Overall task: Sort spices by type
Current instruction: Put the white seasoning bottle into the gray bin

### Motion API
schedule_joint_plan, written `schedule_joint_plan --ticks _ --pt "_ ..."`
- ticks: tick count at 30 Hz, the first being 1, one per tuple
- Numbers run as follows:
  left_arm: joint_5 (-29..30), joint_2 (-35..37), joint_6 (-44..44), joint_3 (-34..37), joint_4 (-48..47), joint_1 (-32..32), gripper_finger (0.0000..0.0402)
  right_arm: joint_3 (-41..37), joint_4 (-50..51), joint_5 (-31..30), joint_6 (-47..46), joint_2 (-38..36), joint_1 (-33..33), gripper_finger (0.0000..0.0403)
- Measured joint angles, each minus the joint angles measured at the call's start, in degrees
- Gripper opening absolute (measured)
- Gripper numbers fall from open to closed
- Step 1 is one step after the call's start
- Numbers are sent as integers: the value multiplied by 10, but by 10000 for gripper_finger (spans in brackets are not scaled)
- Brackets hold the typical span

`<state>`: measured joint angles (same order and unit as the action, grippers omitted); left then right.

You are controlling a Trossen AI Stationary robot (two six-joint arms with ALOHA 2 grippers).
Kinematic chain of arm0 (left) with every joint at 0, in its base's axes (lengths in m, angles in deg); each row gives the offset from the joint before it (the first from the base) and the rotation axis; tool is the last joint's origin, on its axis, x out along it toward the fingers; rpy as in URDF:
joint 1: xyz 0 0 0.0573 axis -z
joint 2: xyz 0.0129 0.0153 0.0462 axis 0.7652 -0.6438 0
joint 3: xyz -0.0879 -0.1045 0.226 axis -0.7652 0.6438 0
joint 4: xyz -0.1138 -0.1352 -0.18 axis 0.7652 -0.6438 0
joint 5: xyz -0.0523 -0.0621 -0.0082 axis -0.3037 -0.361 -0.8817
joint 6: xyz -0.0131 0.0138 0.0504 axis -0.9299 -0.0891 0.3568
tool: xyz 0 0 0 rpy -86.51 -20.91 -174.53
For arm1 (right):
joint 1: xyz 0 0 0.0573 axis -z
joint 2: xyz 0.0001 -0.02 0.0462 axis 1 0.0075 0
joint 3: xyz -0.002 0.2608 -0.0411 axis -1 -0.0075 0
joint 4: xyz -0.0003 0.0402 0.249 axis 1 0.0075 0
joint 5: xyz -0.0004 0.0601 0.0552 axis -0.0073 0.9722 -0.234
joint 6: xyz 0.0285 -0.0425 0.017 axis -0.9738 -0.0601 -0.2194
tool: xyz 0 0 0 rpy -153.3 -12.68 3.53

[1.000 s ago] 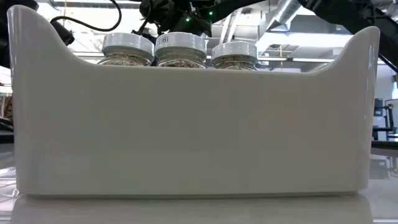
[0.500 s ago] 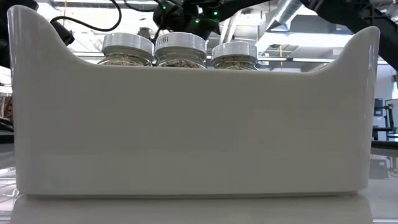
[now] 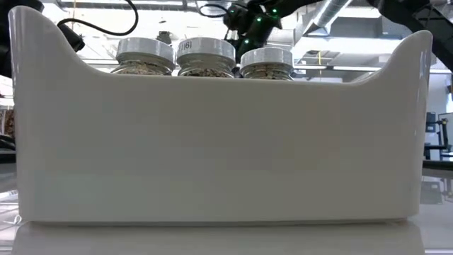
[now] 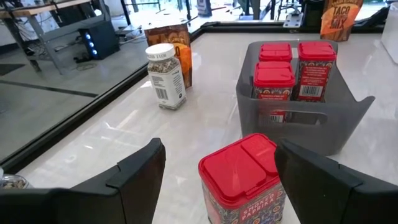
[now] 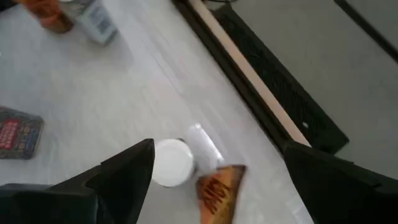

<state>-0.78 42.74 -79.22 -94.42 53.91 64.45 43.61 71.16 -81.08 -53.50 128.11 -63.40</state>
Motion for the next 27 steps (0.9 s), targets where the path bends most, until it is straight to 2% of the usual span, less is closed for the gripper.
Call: schedule_joint_plan --ticks 2,5,8,13,20,27 --pt "0 0 7 0 1 0 290 0 11 22 16 -1 7 381" --pt "0 0 7 0 2 0 290 -1 30 56 98 1 3 381" --pt "0 0 6 0 3 0 290 -3 25 57 172 18 -13 381" --pt "0 0 2 0 3 0 290 -4 -1 55 209 51 -30 381" --pt "0 0 1 0 2 0 290 -5 -21 14 246 97 -37 381" --pt "0 0 1 0 0 0 290 -3 -21 -6 254 97 -35 381"
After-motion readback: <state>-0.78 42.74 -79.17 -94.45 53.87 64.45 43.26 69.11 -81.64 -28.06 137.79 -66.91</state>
